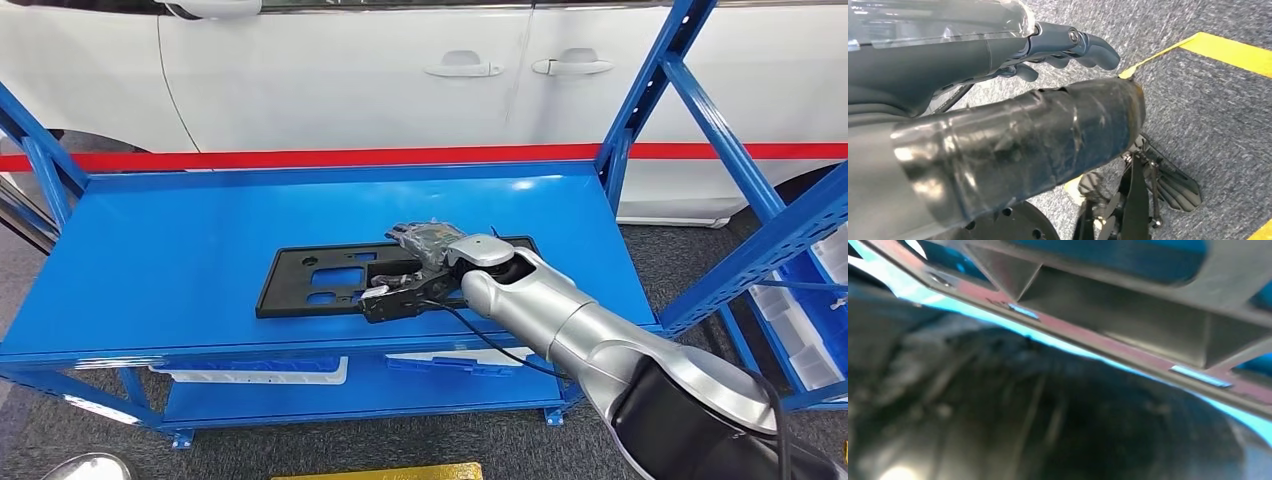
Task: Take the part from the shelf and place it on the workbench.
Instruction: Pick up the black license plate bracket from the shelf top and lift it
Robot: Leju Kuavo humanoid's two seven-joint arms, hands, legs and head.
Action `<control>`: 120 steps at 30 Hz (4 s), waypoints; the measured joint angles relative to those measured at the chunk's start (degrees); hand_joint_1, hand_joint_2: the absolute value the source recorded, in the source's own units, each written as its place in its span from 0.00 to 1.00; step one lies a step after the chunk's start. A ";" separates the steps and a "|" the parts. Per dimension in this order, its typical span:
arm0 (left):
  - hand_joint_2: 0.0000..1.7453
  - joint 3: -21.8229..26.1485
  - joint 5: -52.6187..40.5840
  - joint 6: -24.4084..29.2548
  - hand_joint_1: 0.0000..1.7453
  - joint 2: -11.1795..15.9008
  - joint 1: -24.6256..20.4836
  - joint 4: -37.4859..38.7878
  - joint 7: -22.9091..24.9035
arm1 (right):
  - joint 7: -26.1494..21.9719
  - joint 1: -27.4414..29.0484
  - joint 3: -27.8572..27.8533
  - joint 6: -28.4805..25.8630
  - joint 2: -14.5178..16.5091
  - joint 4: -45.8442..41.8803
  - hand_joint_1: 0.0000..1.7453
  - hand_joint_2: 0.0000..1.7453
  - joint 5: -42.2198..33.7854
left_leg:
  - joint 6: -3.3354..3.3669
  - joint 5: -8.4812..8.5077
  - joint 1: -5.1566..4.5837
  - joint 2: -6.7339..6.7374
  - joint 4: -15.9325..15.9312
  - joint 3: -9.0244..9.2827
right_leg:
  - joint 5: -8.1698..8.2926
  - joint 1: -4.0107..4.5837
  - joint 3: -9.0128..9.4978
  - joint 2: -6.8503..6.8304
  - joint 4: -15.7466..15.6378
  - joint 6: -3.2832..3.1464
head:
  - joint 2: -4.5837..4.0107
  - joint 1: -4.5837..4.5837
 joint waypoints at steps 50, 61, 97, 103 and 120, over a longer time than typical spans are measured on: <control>0.00 0.40 0.50 -2.76 0.00 0.27 -0.18 0.00 -3.50 | 0.55 -1.11 0.75 0.11 -2.42 0.97 0.00 0.00 0.15 | -2.00 -2.40 -0.48 -0.01 -0.14 3.33 | 4.38 0.55 4.82 -0.41 -11.13 -1.86 | 0.00 -0.13; 0.00 0.45 0.03 -2.84 0.00 0.28 -0.12 0.00 -2.91 | 0.26 -0.60 1.08 0.79 -3.31 0.98 0.00 0.00 -0.18 | 0.14 -0.96 0.02 0.26 -1.18 2.66 | -0.80 -0.40 -0.91 -0.21 2.33 0.77 | 0.00 -0.02; 0.00 0.42 -1.95 -2.57 0.00 0.37 -0.30 0.00 -2.18 | -1.31 0.04 1.86 0.16 -4.04 1.00 0.00 0.00 -0.83 | -1.20 -0.34 -0.24 0.19 -0.05 0.61 | 3.25 -0.19 4.94 -0.09 -10.16 0.09 | 0.00 -0.08; 0.00 0.41 -1.96 -2.57 0.00 0.45 -0.27 0.00 -2.20 | -1.26 -0.08 1.88 0.12 -3.75 1.01 0.00 0.00 -0.79 | -2.49 -6.06 0.05 0.21 9.37 -3.62 | 3.92 -0.38 5.02 -0.36 -10.94 -1.77 | -0.01 -0.10; 0.00 0.32 -2.90 -3.11 0.00 0.61 -0.19 0.00 -2.11 | -1.22 0.40 1.95 -0.51 -4.45 1.52 0.00 0.00 -0.54 | 0.05 -0.14 -0.02 0.39 -0.39 0.72 | -3.55 -0.19 -1.72 -0.18 3.82 0.63 | 0.01 -0.02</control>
